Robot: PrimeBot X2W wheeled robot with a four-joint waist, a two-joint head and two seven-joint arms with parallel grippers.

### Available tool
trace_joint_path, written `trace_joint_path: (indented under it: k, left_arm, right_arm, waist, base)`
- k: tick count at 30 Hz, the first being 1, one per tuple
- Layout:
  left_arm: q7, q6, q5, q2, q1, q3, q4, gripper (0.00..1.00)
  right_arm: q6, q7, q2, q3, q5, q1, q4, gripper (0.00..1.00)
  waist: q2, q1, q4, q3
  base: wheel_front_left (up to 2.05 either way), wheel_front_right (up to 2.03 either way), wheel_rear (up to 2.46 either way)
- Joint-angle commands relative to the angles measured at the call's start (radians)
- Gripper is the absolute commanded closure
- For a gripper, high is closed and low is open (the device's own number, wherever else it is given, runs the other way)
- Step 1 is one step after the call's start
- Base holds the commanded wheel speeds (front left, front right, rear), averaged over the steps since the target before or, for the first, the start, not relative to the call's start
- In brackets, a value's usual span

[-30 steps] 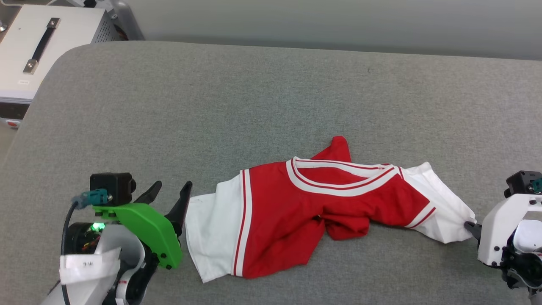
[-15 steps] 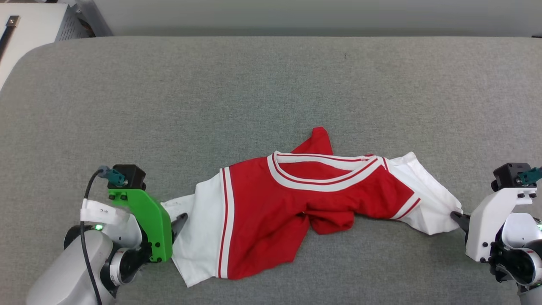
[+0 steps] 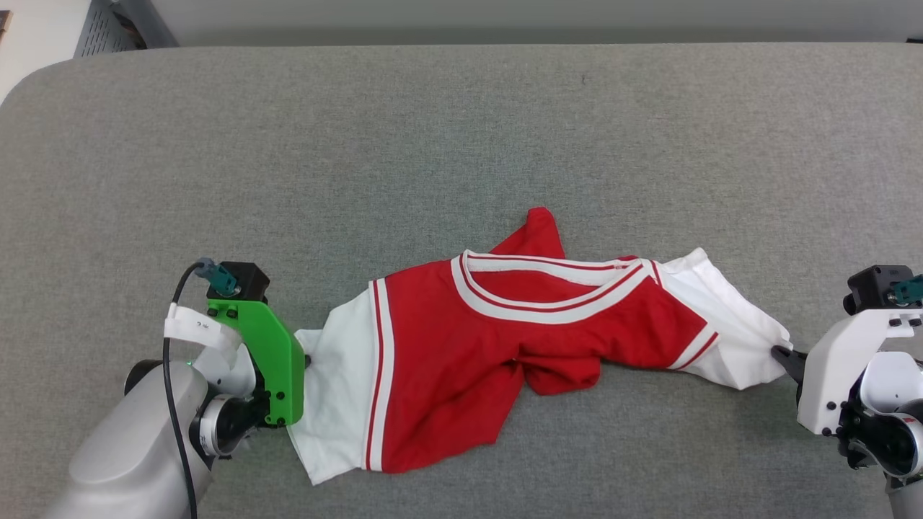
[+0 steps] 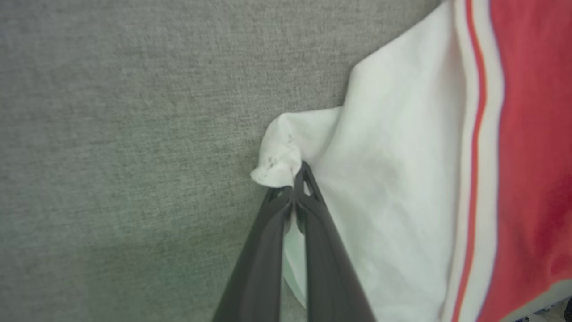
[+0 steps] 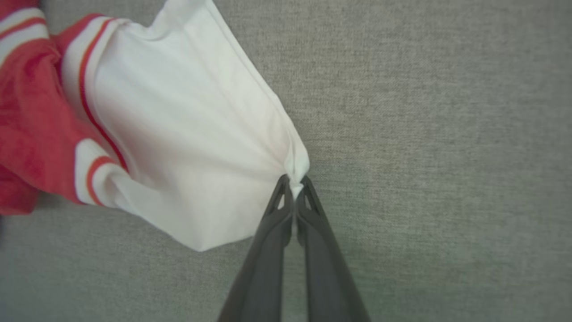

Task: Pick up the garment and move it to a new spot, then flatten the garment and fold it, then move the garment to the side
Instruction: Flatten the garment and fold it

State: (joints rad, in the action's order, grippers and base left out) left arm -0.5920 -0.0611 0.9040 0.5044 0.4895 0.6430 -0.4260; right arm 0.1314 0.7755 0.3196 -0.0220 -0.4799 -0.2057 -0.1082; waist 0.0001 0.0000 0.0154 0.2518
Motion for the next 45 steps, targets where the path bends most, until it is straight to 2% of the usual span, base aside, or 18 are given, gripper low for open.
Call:
trace_joint_path:
  k: [1,6,7,13,17,23,35,45]
  left_arm:
    - [0.009,0.006,-0.011,-0.039,-0.027,0.032,-0.031,1.0]
    - [0.101,-0.016,-0.047,-0.023,0.009,0.002,-0.018,1.0]
    - [0.156,-0.04,-0.068,-0.006,0.034,-0.026,0.009,1.0]
    - [0.227,-0.069,-0.114,0.037,0.094,-0.063,0.075,1.0]
    - [0.266,-0.085,-0.153,0.056,0.149,-0.076,0.09,1.0]
    - [0.324,-0.096,-0.188,0.048,0.273,-0.106,0.031,1.0]
    - [0.487,-0.079,-0.292,0.003,0.634,-0.122,-0.2,1.0]
    - [0.651,-0.053,-0.377,-0.027,0.959,-0.118,-0.357,1.0]
  right_arm:
    - [-0.001,-0.007,0.004,-0.004,-0.005,-0.009,-0.003,1.0]
    - [-0.001,-0.035,0.019,-0.01,0.001,-0.021,-0.006,1.0]
    - [-0.001,-0.047,0.03,-0.012,0.003,-0.033,-0.015,1.0]
    - [-0.001,-0.057,0.049,-0.012,0.009,-0.09,-0.048,1.0]
    - [-0.001,-0.073,0.058,-0.008,0.016,-0.165,-0.085,1.0]
    - [-0.001,-0.12,0.067,0.02,0.037,-0.343,-0.174,1.0]
    - [-0.001,-0.344,0.043,0.05,0.116,-0.8,-0.446,1.0]
    - [-0.001,-0.559,0.004,0.029,0.189,-1.176,-0.655,1.0]
  waist:
    - [-0.0001,0.0,0.003,-0.009]
    - [-0.0001,0.0,0.015,-0.043]
    - [-0.0001,0.0,0.024,-0.071]
    - [-0.0001,0.0,0.034,-0.136]
    - [-0.0001,0.0,0.034,-0.17]
    - [-0.0001,0.0,0.028,-0.191]
    - [-0.0001,0.0,0.001,-0.127]
    - [-0.0001,0.0,-0.025,0.017]
  base:
    - [0.0,0.0,0.0]
    - [0.0,0.0,0.0]
    - [0.0,0.0,0.0]
    - [0.0,0.0,0.0]
    - [0.0,0.0,0.0]
    - [0.0,0.0,0.0]
    - [0.0,0.0,0.0]
    - [0.0,0.0,0.0]
